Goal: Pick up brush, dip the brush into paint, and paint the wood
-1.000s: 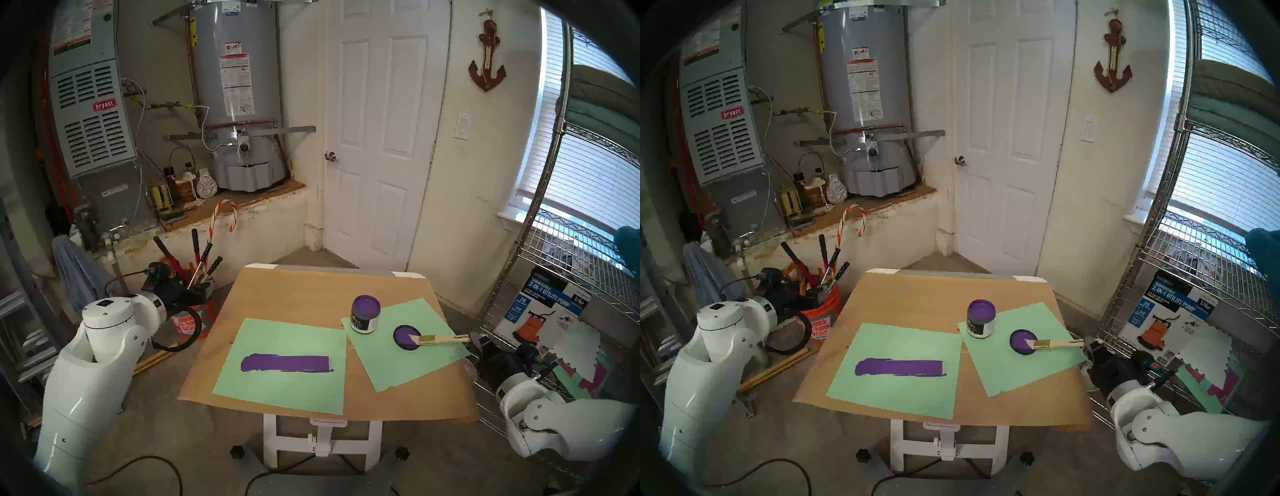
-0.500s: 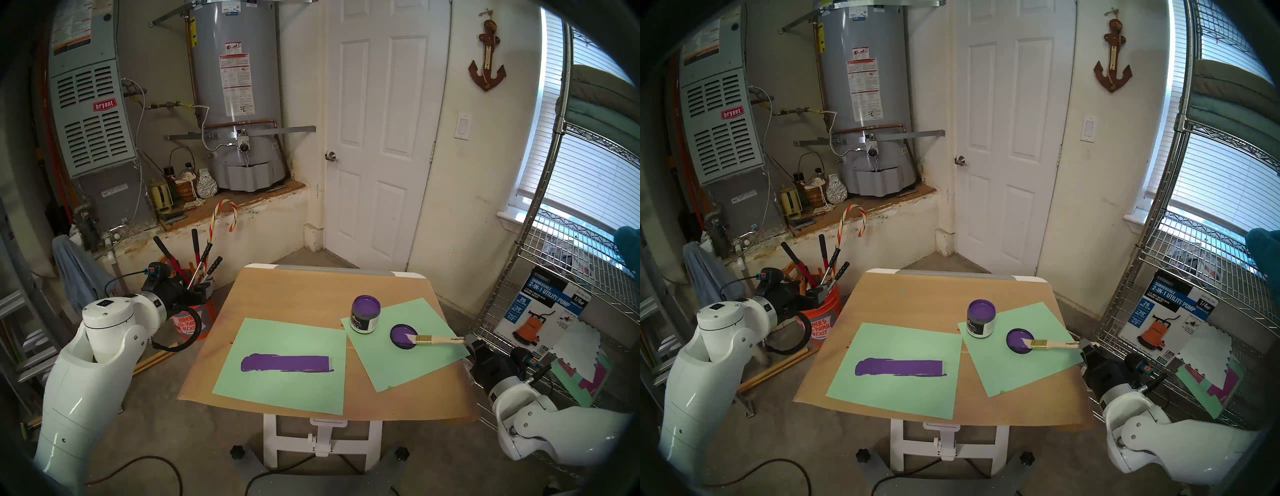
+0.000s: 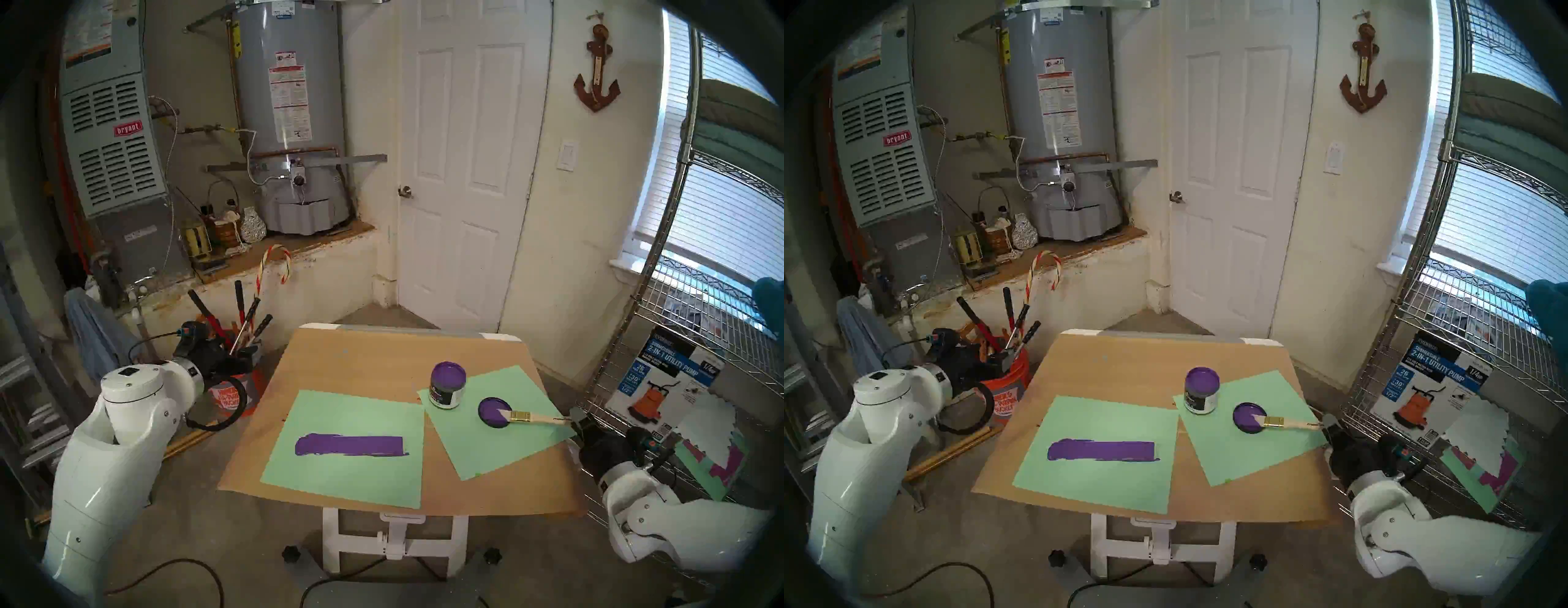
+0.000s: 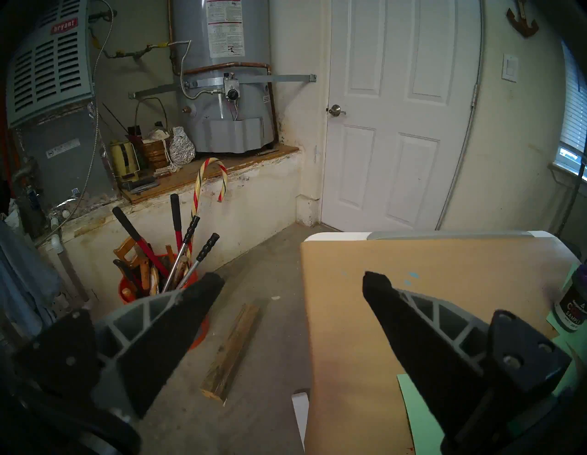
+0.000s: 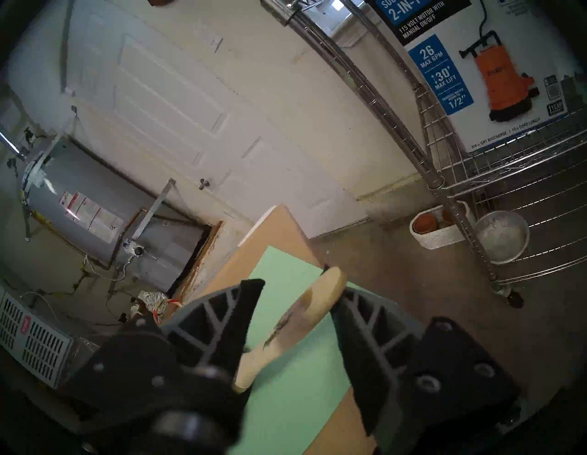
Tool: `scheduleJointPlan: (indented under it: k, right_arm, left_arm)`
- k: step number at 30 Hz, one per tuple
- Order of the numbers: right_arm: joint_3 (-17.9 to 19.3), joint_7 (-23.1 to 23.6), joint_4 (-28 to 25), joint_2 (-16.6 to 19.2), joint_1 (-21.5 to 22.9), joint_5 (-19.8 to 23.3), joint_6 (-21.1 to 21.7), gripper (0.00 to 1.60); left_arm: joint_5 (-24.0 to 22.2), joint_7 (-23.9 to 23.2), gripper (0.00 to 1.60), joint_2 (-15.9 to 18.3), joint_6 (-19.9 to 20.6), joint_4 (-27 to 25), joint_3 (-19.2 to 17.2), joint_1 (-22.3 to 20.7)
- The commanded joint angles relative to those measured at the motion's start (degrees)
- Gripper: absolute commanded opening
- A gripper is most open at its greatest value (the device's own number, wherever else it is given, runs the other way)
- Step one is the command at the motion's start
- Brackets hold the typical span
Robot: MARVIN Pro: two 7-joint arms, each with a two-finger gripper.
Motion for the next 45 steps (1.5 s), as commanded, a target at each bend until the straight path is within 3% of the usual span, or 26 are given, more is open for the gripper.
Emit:
scheduleJointPlan:
  k: [1, 4, 7, 42, 45]
  right_arm:
    - [0.38, 0.63, -0.45, 0.36, -0.02, -0.32, -0.25, 1.42]
    - [0.41, 0.67, -0.46, 0.39, -0.16, -0.29, -0.33, 1.43]
    - [0.61, 1.01, -0.08, 0.48, -0.64, 0.12, -0.46, 1.60]
    - [4.73, 4.58, 2.14, 3.18, -5.77, 4.75, -2.01, 1.60]
    - [5.05, 4.14, 2.37, 4.07, -6.61, 2.20, -5.64, 1.60]
  left_arm:
    - [-0.12, 0.12, 1.60, 0.04, -0.17, -1.01, -0.66, -0.25]
    - [-0.12, 0.12, 1.60, 0.03, -0.17, -1.01, -0.66, -0.25]
    - [-0.12, 0.12, 1.60, 0.03, -0.17, -1.01, -0.67, -0.25]
    - [-0.12, 0.12, 1.60, 0.04, -0.18, -1.00, -0.65, -0.26]
    - [-0.11, 0.11, 1.60, 0.05, -0.19, -0.97, -0.63, -0.28]
